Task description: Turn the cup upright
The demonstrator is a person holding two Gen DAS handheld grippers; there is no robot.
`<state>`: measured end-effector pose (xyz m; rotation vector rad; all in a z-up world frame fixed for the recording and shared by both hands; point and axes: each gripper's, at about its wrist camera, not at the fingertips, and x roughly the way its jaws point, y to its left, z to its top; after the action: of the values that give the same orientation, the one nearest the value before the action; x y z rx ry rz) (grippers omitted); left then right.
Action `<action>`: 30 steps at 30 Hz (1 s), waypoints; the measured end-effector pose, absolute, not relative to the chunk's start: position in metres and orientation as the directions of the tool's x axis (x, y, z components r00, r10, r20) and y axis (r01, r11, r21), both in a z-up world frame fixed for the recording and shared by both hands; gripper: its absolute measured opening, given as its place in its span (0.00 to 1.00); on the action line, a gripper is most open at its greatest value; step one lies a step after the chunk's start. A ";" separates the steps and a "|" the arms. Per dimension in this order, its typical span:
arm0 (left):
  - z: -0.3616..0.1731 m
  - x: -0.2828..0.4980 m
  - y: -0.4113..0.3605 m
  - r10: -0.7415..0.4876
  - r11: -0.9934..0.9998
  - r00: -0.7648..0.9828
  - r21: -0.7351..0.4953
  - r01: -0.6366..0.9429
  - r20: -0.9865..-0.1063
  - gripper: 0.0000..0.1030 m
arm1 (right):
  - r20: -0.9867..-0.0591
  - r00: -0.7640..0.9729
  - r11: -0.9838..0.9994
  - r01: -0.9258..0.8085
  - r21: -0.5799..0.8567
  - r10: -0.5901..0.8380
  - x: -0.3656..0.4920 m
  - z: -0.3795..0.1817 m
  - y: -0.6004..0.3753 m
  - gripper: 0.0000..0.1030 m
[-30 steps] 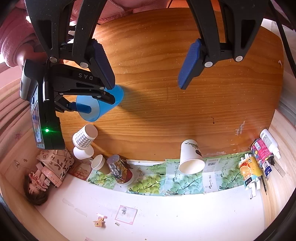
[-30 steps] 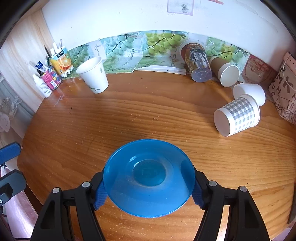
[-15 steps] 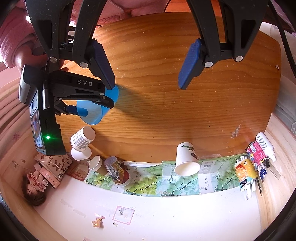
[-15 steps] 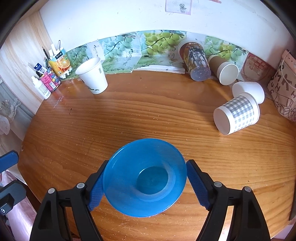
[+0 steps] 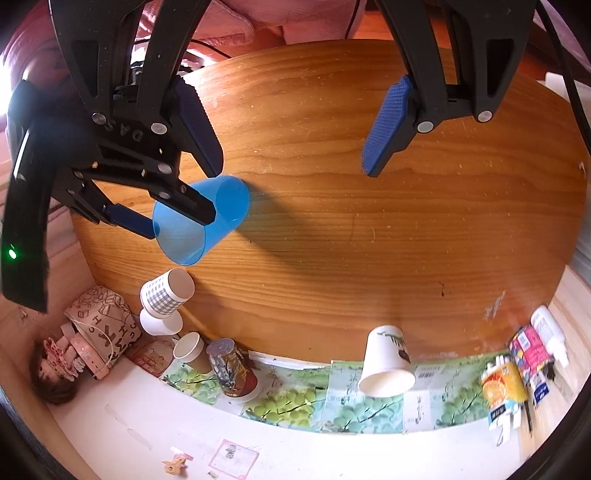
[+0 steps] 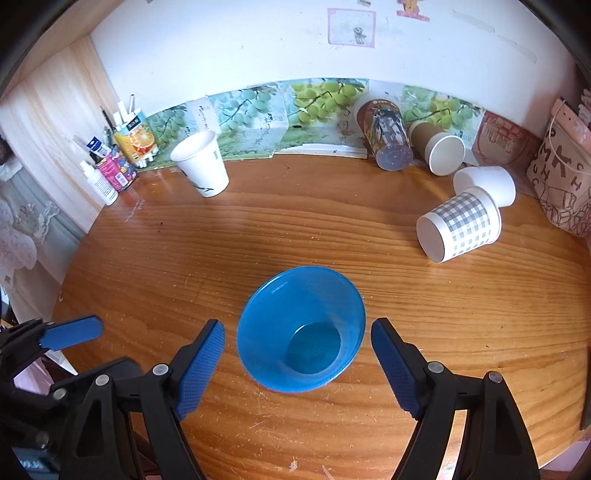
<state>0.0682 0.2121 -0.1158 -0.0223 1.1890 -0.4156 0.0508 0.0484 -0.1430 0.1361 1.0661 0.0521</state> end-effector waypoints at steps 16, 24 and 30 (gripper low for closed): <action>-0.090 0.041 0.207 -0.187 0.982 0.389 -0.166 0.088 -0.902 0.79 | -0.844 0.512 0.980 0.018 0.196 0.159 -0.011 -0.089 -0.007 0.82; -0.053 0.023 0.179 -0.126 0.989 0.447 -0.077 0.127 -0.886 0.79 | -0.792 0.597 0.981 0.048 0.190 0.124 -0.045 -0.047 -0.029 0.82; -0.026 0.013 0.175 -0.049 0.994 0.545 0.013 0.109 -0.837 0.83 | -0.754 0.635 0.962 0.058 0.266 0.170 -0.053 -0.021 -0.037 0.87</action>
<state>0.0131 0.1750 -0.0259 0.0662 0.9896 -0.0937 -0.0526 -0.0367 -0.0208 0.2774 0.8839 0.0654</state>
